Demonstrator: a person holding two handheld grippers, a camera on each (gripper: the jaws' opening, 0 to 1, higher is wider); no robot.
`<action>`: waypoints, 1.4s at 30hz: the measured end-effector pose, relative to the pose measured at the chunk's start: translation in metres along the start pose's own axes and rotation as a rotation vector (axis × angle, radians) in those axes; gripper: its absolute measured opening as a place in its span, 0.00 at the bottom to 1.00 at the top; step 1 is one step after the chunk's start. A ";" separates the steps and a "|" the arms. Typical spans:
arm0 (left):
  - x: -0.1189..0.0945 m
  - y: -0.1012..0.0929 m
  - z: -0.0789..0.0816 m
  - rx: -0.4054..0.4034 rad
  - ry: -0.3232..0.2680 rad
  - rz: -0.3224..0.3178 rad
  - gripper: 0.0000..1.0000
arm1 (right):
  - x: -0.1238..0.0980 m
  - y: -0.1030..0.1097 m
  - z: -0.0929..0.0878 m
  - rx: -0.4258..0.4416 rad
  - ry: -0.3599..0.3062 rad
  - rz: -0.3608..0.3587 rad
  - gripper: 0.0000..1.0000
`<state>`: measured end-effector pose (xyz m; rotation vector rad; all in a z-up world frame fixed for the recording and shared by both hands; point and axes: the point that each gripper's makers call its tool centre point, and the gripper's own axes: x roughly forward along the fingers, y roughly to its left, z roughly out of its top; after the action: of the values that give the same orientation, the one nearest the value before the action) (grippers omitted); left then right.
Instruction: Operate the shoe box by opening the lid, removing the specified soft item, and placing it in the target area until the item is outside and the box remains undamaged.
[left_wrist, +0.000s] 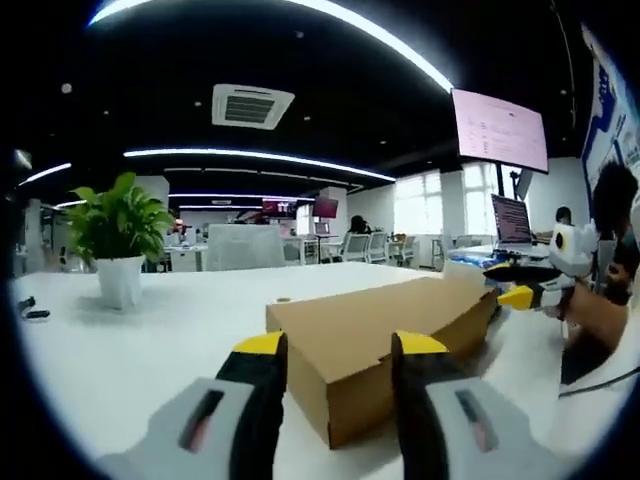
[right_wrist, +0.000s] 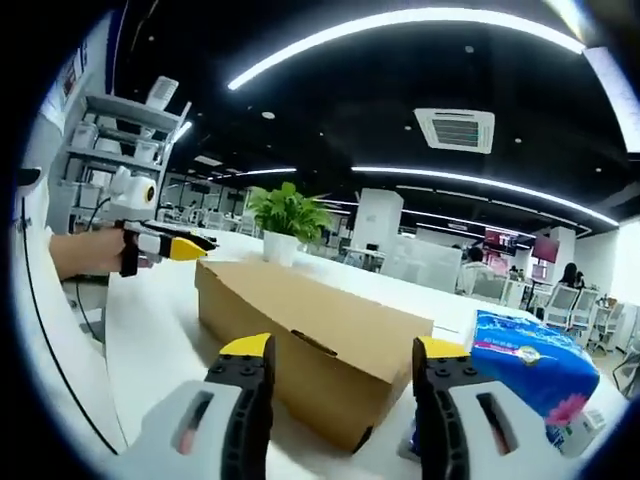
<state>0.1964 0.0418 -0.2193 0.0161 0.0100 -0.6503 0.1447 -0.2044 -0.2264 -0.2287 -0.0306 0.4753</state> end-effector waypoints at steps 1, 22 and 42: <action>-0.002 0.001 0.004 0.005 0.000 -0.005 0.54 | 0.000 -0.002 0.006 0.015 -0.014 0.005 0.49; -0.048 0.031 0.062 0.103 -0.080 -0.032 0.55 | -0.022 -0.029 0.078 0.072 -0.187 0.073 0.63; -0.035 0.020 0.031 0.021 -0.035 -0.071 0.55 | -0.025 -0.029 0.071 0.062 -0.200 0.048 0.55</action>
<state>0.1806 0.0780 -0.1871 0.0243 -0.0301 -0.7219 0.1301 -0.2259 -0.1498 -0.1201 -0.2061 0.5452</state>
